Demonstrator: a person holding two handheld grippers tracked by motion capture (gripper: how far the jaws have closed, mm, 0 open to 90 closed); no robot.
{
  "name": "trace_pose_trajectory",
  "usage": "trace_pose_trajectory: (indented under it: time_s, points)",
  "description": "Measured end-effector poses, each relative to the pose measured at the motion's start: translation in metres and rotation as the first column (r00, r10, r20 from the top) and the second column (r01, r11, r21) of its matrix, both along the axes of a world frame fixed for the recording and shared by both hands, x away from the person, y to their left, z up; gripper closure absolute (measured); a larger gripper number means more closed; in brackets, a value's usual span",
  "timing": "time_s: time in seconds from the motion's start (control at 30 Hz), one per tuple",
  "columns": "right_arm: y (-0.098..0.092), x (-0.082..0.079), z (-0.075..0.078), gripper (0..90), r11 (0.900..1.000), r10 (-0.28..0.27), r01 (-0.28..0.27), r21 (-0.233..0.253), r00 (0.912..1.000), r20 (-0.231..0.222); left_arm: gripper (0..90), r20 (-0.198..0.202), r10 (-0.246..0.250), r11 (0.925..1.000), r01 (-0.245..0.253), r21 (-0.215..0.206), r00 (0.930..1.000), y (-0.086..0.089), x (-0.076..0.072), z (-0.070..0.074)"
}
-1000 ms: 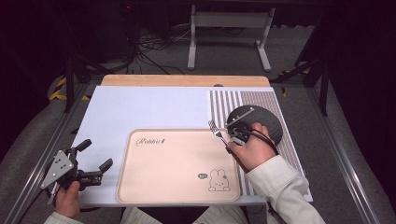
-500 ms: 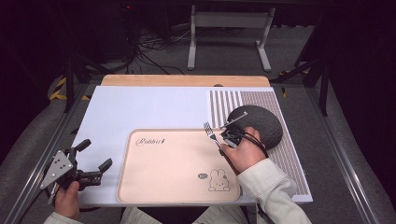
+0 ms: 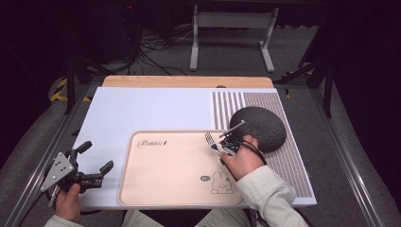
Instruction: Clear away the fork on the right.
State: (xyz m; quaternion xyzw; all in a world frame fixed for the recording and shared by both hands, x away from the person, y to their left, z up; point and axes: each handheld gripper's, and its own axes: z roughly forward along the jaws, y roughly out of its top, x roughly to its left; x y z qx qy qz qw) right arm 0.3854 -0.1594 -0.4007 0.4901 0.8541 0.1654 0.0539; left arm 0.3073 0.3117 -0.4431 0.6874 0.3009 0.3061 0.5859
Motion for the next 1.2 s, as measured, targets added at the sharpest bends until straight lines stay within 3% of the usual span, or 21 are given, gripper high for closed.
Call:
trace_pose_trajectory:
  time_s: [0.53, 0.77, 0.83, 0.93, 1.0, 1.07, 1.13, 1.2]
  points:
    - [0.003, 0.004, -0.011, 78.1, 1.0, 0.003, -0.003, -0.007, 0.9984, -0.057, 0.6, 0.003, 0.004, 1.0, -0.004, 0.0, 1.0, 0.001, 0.0, 0.0]
    - [0.004, 0.006, -0.013, 77.5, 1.0, 0.0, -0.001, -0.01, 0.9983, -0.059, 0.6, 0.006, 0.006, 1.0, -0.006, -0.007, 1.0, 0.001, 0.0, 0.0]
    - [0.005, 0.006, -0.013, 73.3, 1.0, 0.002, -0.003, -0.006, 0.9983, -0.058, 0.7, 0.005, 0.008, 1.0, -0.008, -0.003, 1.0, 0.001, -0.001, 0.001]
    - [0.006, 0.006, -0.012, 59.7, 1.0, 0.01, -0.011, -0.016, 0.9992, -0.039, 0.7, 0.006, 0.01, 0.9999, -0.01, -0.004, 0.9999, 0.001, -0.001, 0.001]
    - [0.006, 0.005, -0.012, 58.8, 1.0, 0.023, -0.023, -0.014, 0.9992, -0.034, 0.7, 0.006, 0.01, 0.9999, -0.01, -0.004, 0.9999, 0.001, -0.001, 0.001]
    - [0.006, 0.005, -0.008, 51.2, 0.999, 0.047, -0.047, -0.015, 0.9988, 0.011, 0.7, 0.006, 0.009, 0.9999, -0.009, -0.004, 0.9999, 0.001, -0.001, 0.001]
    - [0.006, 0.006, -0.006, 49.2, 0.999, 0.051, -0.051, -0.012, 0.9984, 0.022, 0.7, 0.007, 0.01, 0.9999, -0.01, -0.004, 0.9999, 0.001, -0.001, 0.001]
    - [0.007, 0.006, -0.002, 41.4, 0.998, 0.066, -0.066, -0.007, 0.9966, 0.049, 0.7, 0.008, 0.011, 0.9999, -0.011, -0.007, 0.9999, 0.001, -0.001, 0.001]
